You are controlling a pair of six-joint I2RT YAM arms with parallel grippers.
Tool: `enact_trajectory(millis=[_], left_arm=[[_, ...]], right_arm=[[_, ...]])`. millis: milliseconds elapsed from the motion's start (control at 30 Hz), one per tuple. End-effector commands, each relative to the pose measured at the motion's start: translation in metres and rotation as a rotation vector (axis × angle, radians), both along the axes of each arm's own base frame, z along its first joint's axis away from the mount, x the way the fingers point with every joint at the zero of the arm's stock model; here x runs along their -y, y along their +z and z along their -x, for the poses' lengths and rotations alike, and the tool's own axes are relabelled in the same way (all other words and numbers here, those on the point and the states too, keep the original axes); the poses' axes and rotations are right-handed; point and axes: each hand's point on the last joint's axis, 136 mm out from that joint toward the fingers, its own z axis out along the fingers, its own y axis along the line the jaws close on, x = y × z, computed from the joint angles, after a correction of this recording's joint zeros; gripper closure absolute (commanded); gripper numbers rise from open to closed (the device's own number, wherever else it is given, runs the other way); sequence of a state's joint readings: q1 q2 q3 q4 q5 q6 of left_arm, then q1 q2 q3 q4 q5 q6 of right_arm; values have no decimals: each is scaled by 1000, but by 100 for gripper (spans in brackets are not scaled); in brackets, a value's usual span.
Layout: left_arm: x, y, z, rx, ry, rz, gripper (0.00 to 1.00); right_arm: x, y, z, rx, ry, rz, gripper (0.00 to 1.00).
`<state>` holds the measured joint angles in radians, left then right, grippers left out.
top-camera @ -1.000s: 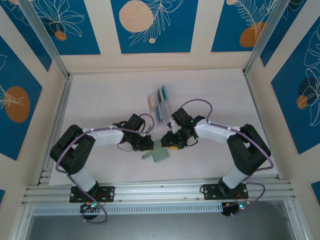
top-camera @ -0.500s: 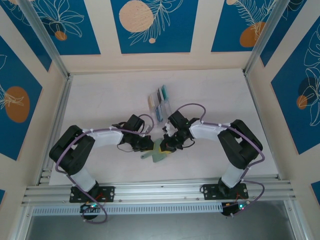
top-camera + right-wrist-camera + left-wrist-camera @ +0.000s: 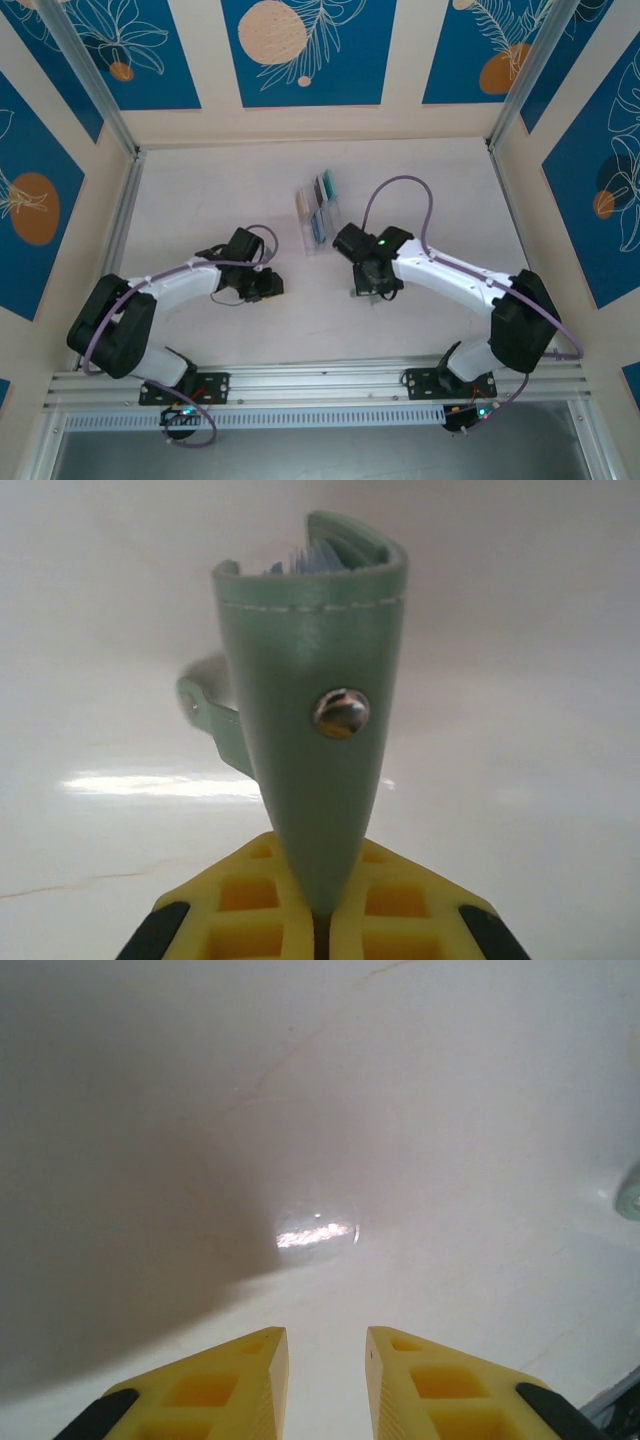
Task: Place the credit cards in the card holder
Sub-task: Turn over the card holder at the bottom-center of the table.
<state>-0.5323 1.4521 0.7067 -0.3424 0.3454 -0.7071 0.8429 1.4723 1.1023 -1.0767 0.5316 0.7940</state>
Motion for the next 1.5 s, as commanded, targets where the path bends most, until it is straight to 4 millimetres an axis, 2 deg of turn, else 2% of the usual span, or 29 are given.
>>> enact_trajectory(millis=[0,233,333,500,667,800,900,967,1067,1133,1200,1333,1467], left_arm=[[-14,-9,14,-53,36,-45,74],[-20,-7,20,-46,54,-41,74],[-23,-6,22,-46,59,-38,74],[-28,-4,23,-44,70,-29,74],[-35,0,21,-36,91,-25,73],[-38,2,21,-42,104,-18,73],[-40,5,20,-46,116,-5,70],[-39,7,20,-44,122,13,68],[-39,10,20,-38,117,27,66],[-35,14,19,-25,88,46,65],[-27,19,20,-16,42,84,63],[-2,30,24,22,-94,119,57],[34,38,28,49,-233,126,51]], right_arm=[[50,31,3,107,-59,383,100],[48,66,2,207,-76,664,100],[40,61,0,201,-56,664,100],[13,25,0,131,14,598,97],[-28,-22,4,35,85,494,83],[-66,-42,6,-17,143,380,69],[-102,-48,7,-54,217,213,50],[-123,-43,8,-65,266,88,42],[-142,-30,12,-103,315,-83,36],[-142,-18,13,-115,326,-180,36],[-130,-6,9,-115,307,-233,41],[-84,2,0,-134,205,-287,55],[-46,-5,-2,-163,120,-351,56]])
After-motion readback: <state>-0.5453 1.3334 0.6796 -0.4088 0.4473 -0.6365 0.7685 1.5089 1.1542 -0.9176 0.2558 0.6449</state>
